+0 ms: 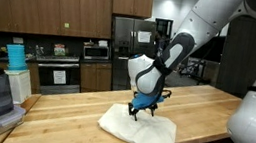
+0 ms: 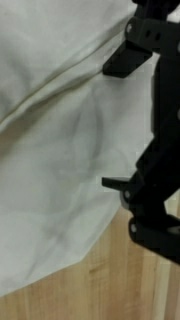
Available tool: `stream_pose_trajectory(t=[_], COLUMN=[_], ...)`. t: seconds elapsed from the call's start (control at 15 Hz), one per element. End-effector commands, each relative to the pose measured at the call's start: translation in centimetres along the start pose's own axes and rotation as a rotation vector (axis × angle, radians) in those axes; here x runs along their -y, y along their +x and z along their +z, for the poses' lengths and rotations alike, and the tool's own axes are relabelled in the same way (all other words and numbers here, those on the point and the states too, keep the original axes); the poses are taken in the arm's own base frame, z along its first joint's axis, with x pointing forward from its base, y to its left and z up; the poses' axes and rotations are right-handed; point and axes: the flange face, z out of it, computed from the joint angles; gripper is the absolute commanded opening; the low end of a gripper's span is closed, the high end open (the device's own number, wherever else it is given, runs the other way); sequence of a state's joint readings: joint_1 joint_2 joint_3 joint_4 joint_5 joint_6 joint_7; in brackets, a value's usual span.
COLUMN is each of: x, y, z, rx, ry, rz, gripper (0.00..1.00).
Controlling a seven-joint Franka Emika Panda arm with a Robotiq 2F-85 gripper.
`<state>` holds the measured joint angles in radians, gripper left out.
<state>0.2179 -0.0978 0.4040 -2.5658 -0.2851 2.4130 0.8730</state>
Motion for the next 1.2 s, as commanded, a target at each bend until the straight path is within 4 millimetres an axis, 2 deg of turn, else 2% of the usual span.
stream_pose_trajectory(t=[0.0, 0.27, 0.47, 0.6, 0.87, 1.13], x=[-0.7, -1.8, -1.7, -1.5, -0.1, -1.1], y=[2.0, 3.9, 4.0, 3.1, 0.3, -1.9], z=[-0.3, -0.9, -0.9, -1.0, -0.9, -2.9], rx=[-0.136, -0.281, -0.277, -0.217, -0.135, -0.13], ry=[0.016, 0.017, 0.041, 0.114, 0.261, 0.354], rz=[0.139, 0.309, 0.328, 0.259, 0.118, 0.039], gripper=[1.0, 1.0, 1.0, 1.0, 1.0, 1.0])
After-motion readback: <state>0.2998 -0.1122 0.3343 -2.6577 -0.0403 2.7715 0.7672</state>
